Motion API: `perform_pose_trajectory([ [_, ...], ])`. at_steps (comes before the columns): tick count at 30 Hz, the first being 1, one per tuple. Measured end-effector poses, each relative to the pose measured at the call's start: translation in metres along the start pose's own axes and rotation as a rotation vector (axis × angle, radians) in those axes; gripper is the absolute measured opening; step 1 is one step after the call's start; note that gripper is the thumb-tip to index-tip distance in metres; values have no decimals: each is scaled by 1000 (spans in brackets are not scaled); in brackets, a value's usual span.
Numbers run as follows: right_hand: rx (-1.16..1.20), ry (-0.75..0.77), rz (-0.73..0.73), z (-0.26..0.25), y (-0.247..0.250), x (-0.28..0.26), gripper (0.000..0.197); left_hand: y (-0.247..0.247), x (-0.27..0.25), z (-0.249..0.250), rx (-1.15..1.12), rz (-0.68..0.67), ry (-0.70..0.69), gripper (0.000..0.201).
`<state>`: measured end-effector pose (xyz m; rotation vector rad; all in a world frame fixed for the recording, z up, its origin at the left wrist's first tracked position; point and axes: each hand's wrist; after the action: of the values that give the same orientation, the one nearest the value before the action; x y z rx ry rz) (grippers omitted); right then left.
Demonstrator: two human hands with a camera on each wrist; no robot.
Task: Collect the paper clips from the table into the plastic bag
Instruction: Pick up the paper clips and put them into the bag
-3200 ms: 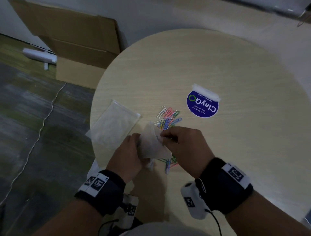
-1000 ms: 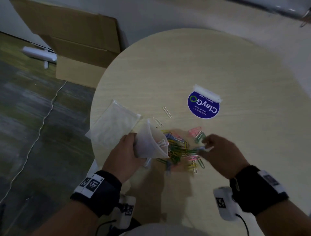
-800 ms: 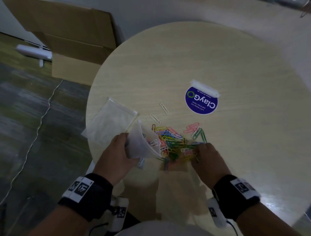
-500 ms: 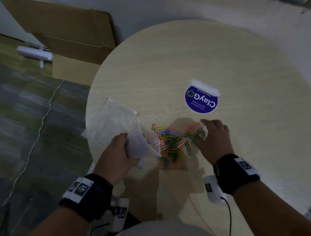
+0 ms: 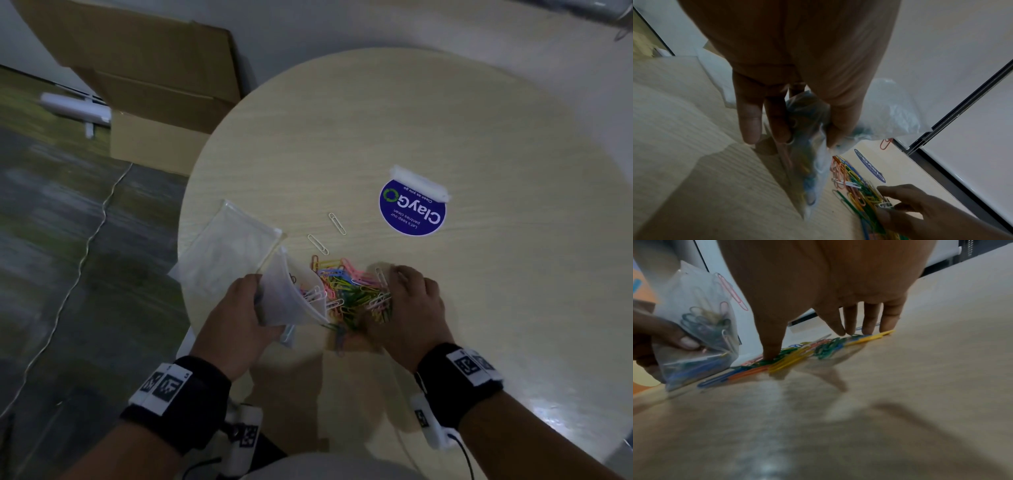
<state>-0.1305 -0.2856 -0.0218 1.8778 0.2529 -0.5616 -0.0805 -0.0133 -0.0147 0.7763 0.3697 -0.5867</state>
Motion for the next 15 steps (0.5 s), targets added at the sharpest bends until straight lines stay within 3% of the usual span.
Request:
perform_pose_trajectory([
  [2, -4, -10, -25, -1, -2, 2, 78, 0, 0, 0, 9, -1, 0, 65],
  [6, 73, 105, 22, 2, -2, 9, 44, 1, 0, 1, 33, -2, 0, 65],
  [8, 58, 105, 31, 4, -1, 7, 46, 1, 0, 0, 36, -1, 1, 64],
  [12, -42, -64, -45, 3, 4, -2, 80, 1, 0, 2, 38, 3, 5, 64],
  [15, -9, -9, -91, 1, 1, -4, 60, 1, -2, 4, 38, 7, 9, 63],
])
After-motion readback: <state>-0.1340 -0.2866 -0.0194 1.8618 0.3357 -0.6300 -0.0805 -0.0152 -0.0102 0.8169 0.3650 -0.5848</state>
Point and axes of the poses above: each hand's wrist, its own x-axis towards the middle knuckle, its own y-axis out of the back of the hand, z = x × y, and after that the axes turned 15 degrees about -z, right-handed
